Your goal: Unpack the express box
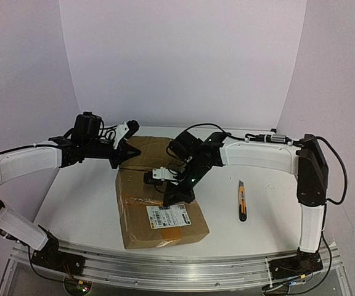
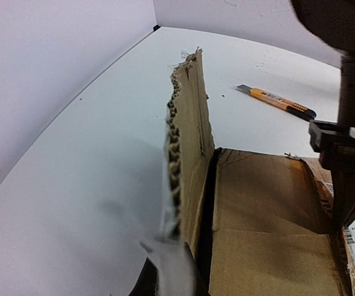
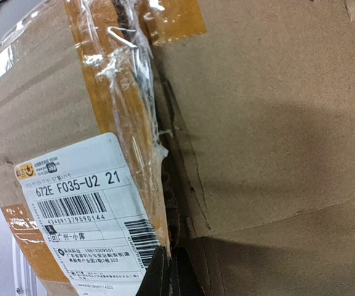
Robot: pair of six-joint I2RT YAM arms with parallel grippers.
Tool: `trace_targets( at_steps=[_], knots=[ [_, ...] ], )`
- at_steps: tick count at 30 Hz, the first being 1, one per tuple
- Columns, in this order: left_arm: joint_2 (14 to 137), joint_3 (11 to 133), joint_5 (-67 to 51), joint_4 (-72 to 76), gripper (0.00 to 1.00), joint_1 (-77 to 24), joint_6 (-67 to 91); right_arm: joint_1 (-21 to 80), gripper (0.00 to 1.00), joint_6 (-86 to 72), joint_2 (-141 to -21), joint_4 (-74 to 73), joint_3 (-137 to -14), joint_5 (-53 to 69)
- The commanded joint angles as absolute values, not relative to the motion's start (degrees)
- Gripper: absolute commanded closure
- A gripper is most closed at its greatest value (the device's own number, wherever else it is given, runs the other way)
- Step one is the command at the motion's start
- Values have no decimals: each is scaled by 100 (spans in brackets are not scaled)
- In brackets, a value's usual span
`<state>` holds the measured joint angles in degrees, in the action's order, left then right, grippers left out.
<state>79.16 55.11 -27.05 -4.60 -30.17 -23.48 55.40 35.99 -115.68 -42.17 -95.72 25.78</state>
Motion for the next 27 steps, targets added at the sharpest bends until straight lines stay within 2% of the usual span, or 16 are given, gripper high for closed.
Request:
trace_targets(
  at_steps=[1, 6, 11, 20, 27],
  knots=[
    [8113, 6063, -1714, -122, 100, -2583, -2183, 5941, 100, 3592, -11003, -4909, -9391, 2602],
    [8188, 6047, -1615, -27, 100, -2539, -2321, 6304, 100, 3596, -10743, -4982, -9322, 2538],
    [8432, 5997, -1328, 155, 100, -2305, -2428, 6588, 100, 3581, -10359, -4984, -9206, 1939],
    [8781, 5973, -1283, 344, 100, -1964, -2617, 7136, 100, 3478, -10009, -5203, -9532, 1402],
    [9264, 5982, -1182, 741, 100, -1445, -3019, 7821, 100, 3115, -9879, -5574, -8937, 1158]
  ],
)
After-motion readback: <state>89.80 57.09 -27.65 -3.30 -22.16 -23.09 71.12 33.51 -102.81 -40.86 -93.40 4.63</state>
